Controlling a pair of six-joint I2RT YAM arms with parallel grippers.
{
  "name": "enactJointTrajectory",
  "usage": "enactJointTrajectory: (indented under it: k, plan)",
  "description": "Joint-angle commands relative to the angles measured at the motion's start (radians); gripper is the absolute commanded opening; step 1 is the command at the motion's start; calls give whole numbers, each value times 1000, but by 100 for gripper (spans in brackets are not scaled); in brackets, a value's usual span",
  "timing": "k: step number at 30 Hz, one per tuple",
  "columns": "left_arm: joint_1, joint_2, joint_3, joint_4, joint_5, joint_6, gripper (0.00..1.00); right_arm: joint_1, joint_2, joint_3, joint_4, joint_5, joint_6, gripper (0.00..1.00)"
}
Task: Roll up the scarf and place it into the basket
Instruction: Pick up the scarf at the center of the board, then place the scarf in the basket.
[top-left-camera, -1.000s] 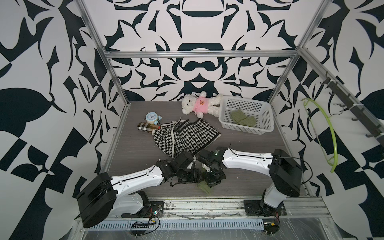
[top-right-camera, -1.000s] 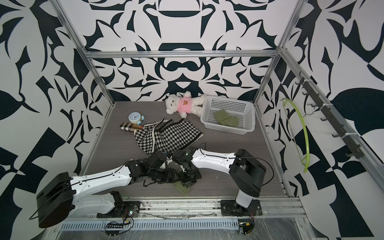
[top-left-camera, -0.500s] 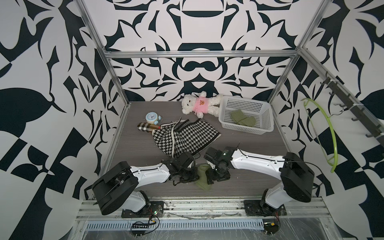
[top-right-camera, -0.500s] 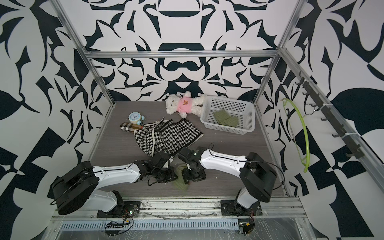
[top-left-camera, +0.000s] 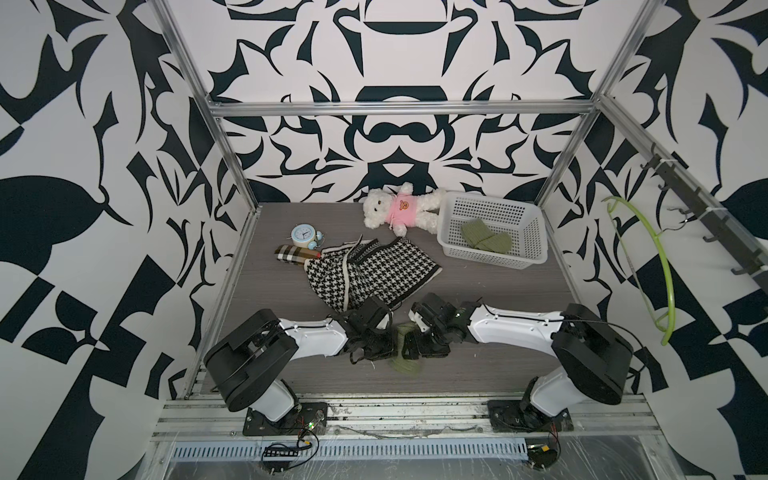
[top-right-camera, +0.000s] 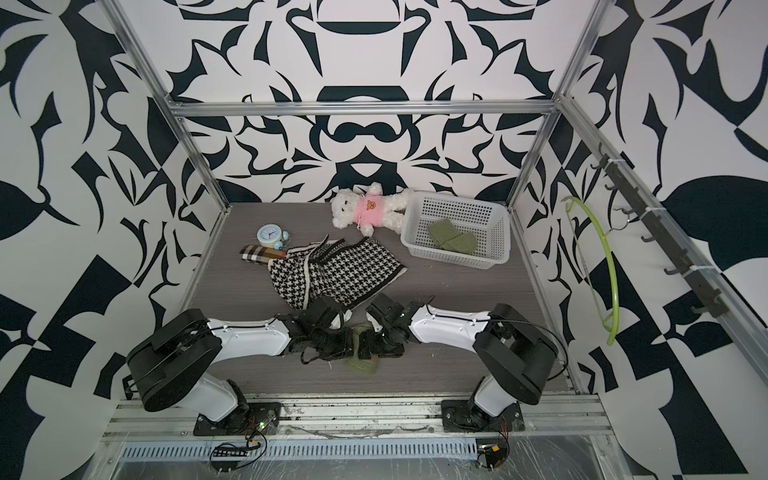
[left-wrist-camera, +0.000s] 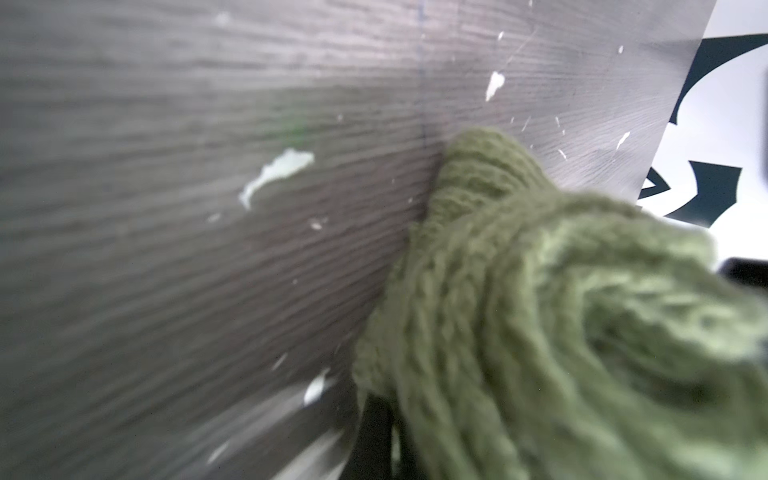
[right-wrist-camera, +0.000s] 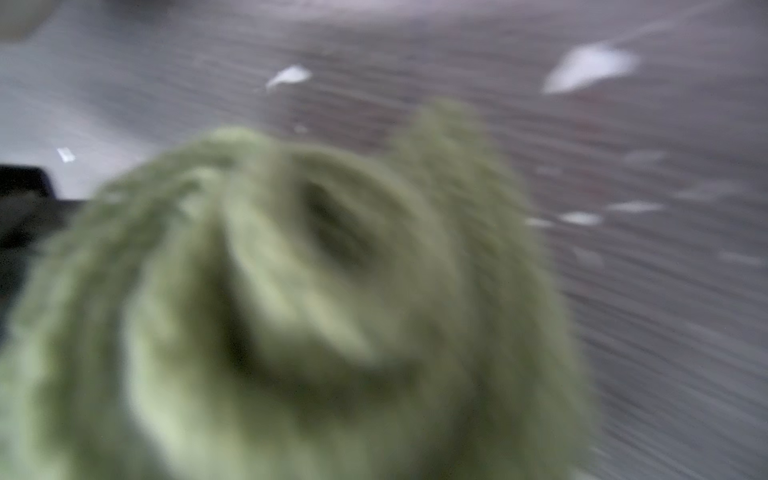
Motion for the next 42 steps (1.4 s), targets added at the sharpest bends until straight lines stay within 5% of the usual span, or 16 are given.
enactJointTrajectory:
  k: [1, 2, 8, 10, 16, 23, 33, 42]
  plan:
    - [-10, 54, -7, -86, -39, 15, 0, 10, 90, -32, 201, -74, 69, 64]
    - [-10, 47, -6, -88, -43, 15, 0, 18, 102, -39, 221, -81, 86, 62]
    - [-10, 44, 20, -128, -56, 32, 0, 37, 130, -51, 272, -76, 99, 10]
    - [-3, 30, 42, -161, -62, 47, 1, 34, 131, -47, 279, -71, 89, 0]
    - [157, -160, 92, -382, -67, 155, 20, -13, 62, 58, 149, -27, -27, 0]
    - [436, -435, 225, -704, -97, 352, 42, -246, 4, 414, -204, -14, -264, 0]
    - [466, -358, 258, -681, -22, 348, 43, -669, 298, 859, -374, -94, -400, 0]
    - [481, -286, 332, -694, -12, 371, 43, -856, 562, 1115, -316, -189, -318, 0]
